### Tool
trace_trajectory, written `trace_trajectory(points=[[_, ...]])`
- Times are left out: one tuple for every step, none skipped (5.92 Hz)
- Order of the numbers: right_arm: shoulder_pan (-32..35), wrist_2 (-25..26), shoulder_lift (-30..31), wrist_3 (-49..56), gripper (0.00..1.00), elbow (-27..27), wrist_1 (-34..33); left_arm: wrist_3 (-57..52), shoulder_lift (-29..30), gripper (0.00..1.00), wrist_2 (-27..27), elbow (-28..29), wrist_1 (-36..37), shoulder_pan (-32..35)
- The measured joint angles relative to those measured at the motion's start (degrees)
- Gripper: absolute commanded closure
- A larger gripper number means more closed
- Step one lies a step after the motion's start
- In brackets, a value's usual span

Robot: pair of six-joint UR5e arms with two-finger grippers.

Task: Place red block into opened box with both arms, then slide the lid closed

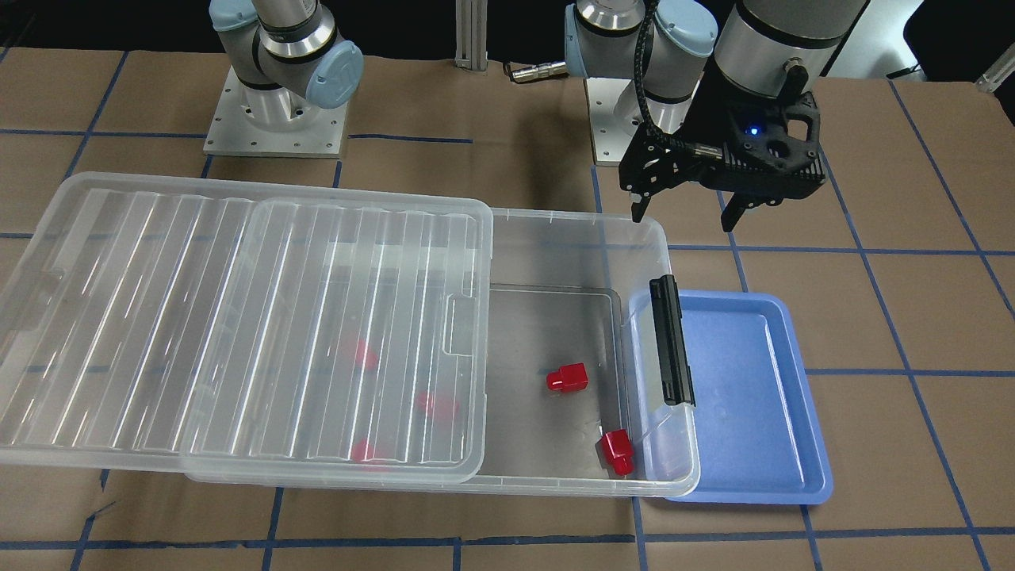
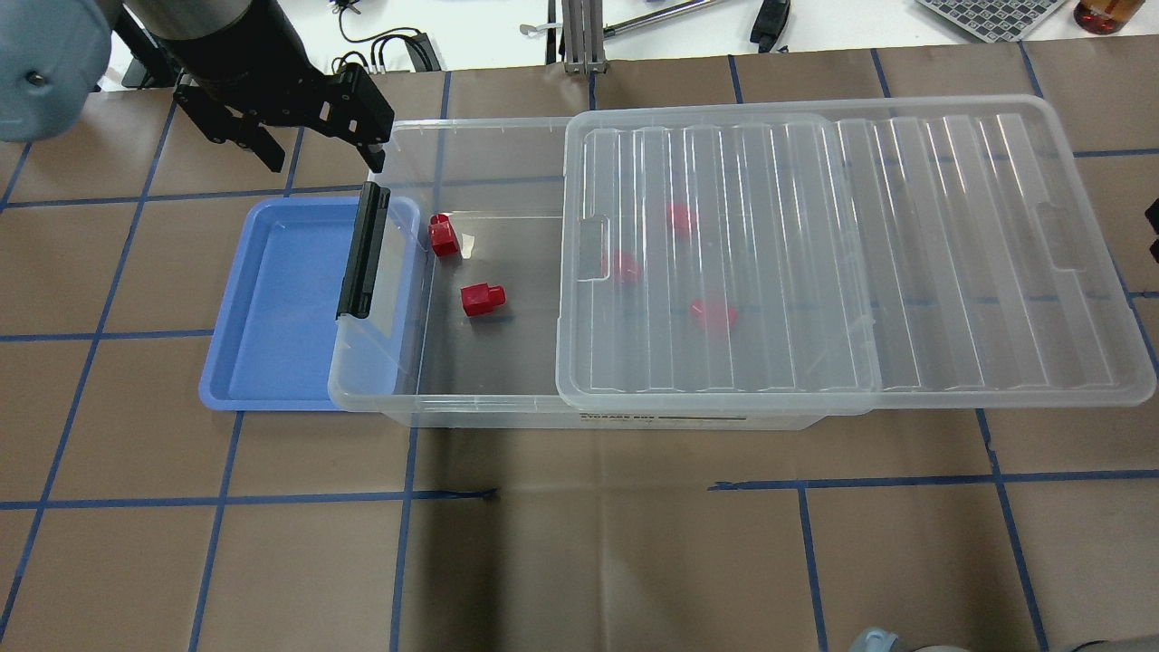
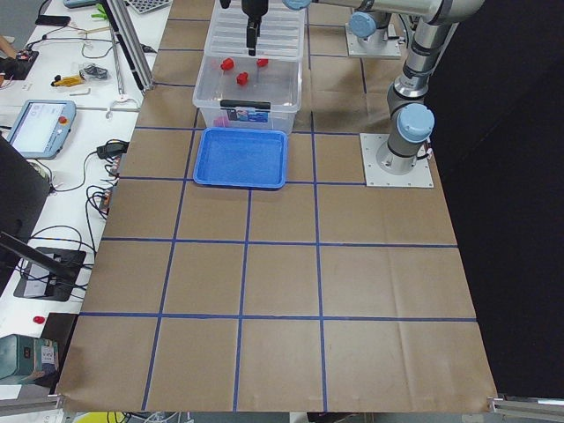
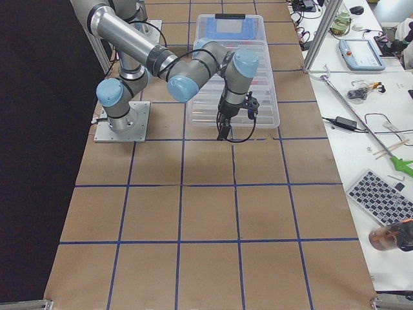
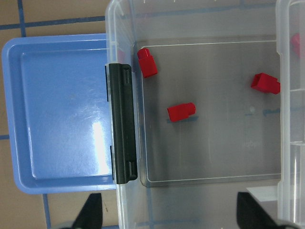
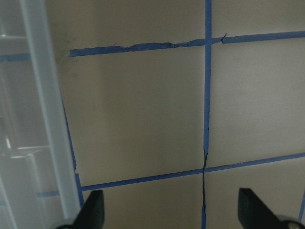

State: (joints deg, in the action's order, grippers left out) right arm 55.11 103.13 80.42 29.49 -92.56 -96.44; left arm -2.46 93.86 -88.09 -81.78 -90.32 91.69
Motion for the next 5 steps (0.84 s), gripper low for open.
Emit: trace_trajectory(points=[[-0.3, 1.3, -1.0, 0.0, 0.00, -0.2, -0.9, 0.5, -0.1, 0.02, 0.0, 0.1, 0.0, 0.0], [-0.4, 1.9, -1.8, -0.1, 0.00, -0.3, -1.3, 0.7, -0.1, 0.02, 0.1, 0.0, 0.0, 0.0], [-0.4, 2.1, -2.2, -0.5, 0.00, -0.4, -1.6, 0.6, -0.1, 0.02, -0.2, 0.3, 0.0, -0.1], [-0.4, 2.2, -2.3, -2.9, 0.00, -0.6, -1.6, 0.6, -0.1, 0.02, -0.5, 0.7, -0.1, -0.3], [-0.4, 2.0, -2.4, -6.1, 0.00, -0.8, -1.6, 0.6, -0.1, 0.02, -0.5, 0.5, 0.0, -0.4]])
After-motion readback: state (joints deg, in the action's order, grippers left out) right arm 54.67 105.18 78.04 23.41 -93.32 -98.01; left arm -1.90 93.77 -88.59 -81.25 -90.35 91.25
